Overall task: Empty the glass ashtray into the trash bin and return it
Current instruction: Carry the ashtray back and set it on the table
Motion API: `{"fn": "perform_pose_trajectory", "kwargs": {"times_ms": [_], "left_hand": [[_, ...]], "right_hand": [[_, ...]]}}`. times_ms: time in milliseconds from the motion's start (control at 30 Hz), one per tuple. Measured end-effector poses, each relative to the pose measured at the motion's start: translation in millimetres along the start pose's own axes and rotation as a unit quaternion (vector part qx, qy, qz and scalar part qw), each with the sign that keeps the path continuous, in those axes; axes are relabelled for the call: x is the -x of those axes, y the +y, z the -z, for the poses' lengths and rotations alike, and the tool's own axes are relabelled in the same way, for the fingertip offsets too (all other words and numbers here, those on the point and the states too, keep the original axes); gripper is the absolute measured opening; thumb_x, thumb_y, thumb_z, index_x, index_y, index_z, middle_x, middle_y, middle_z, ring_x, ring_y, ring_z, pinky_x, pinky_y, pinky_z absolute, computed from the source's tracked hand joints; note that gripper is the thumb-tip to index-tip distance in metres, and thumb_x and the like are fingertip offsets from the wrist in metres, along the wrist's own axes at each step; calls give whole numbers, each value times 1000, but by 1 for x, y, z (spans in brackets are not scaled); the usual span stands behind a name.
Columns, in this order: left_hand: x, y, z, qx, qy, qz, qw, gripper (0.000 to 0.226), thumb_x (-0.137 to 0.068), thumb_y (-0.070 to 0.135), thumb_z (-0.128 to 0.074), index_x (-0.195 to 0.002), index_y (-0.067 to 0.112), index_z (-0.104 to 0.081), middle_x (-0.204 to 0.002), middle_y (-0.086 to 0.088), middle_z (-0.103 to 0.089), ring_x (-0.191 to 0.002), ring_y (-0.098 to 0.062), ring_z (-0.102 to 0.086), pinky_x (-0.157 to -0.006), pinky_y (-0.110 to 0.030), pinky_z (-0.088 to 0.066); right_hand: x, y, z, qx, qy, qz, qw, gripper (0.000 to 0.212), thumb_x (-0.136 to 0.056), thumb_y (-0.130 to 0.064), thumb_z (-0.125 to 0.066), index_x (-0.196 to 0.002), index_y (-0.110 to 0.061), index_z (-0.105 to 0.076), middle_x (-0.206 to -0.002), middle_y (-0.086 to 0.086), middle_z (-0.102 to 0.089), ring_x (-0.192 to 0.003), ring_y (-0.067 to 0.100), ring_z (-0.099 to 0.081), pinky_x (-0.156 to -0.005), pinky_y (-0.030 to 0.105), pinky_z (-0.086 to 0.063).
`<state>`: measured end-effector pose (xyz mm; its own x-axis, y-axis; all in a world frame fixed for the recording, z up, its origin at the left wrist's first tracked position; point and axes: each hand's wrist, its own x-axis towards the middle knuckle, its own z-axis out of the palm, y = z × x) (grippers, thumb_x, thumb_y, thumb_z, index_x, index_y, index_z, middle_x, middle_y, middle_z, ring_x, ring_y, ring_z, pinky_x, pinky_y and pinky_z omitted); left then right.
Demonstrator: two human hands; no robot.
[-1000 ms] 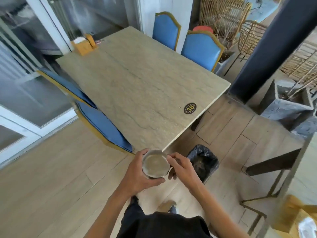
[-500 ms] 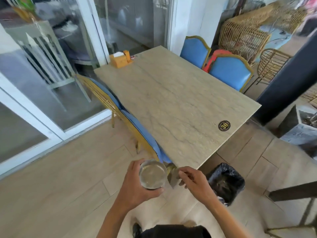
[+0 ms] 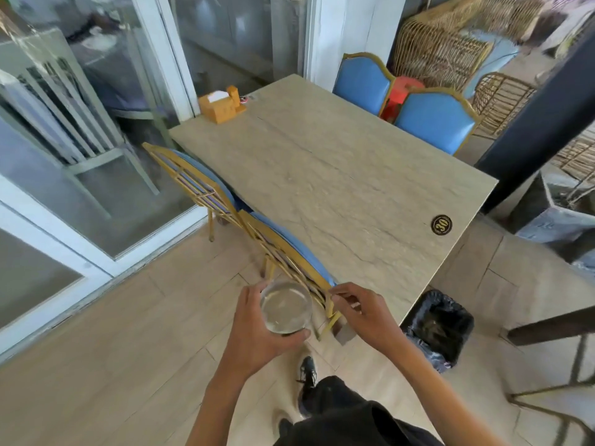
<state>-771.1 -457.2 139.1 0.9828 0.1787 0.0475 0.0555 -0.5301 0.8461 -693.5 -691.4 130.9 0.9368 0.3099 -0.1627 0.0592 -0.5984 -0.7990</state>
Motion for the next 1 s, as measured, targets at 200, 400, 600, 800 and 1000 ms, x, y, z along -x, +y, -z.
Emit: {"fn": "perform_pose_trajectory", "kwargs": {"times_ms": [200,400,600,800,1000], "left_hand": [[-61,-21,13,-3,-26,-17,1000,104,-44,62,-93,-131,36,-43,-124,15,-47,-118,-7,-51,-92,-22,-49],[-155,-43,24,-17,-74,-24,997,105,-43,62,-92,-132,40,-41,-122,16,-45,-117,-4,-50,-93,-29,-53],[-252,-47,29,-47,-150,-64,985,104,-47,69,-88,-134,37,-43,-124,18,-47,-119,-6,-48,-95,-28,-50],[-339,-53,24,-76,-191,-83,975,103,-48,63,-89,-134,35,-40,-125,17,-44,-119,-5,-42,-92,-23,-48],[-449,-78,-3,-144,-259,-108,949,106,-48,66,-81,-137,23,-43,-125,6,-45,-116,-16,-40,-95,-33,-46]], "right_hand": [[-66,-8,-14,-25,27,-21,999,17,-100,-25,-66,-113,-24,-76,-103,-14,-77,-92,5,-71,-78,20,-56],[-151,-14,-20,-60,57,-48,995,16,-101,-19,-62,-107,-31,-72,-102,-14,-75,-92,5,-70,-68,8,-48],[-221,-14,-11,-40,70,-74,994,18,-101,-25,-62,-115,-25,-73,-103,-12,-75,-91,3,-69,-73,16,-53],[-259,-8,4,7,82,-115,990,22,-100,-26,-62,-118,-20,-72,-100,-8,-72,-86,7,-68,-70,3,-44],[-311,-1,3,1,108,-170,980,24,-100,-29,-61,-119,-20,-72,-101,-11,-72,-80,-9,-62,-72,9,-46]]}}
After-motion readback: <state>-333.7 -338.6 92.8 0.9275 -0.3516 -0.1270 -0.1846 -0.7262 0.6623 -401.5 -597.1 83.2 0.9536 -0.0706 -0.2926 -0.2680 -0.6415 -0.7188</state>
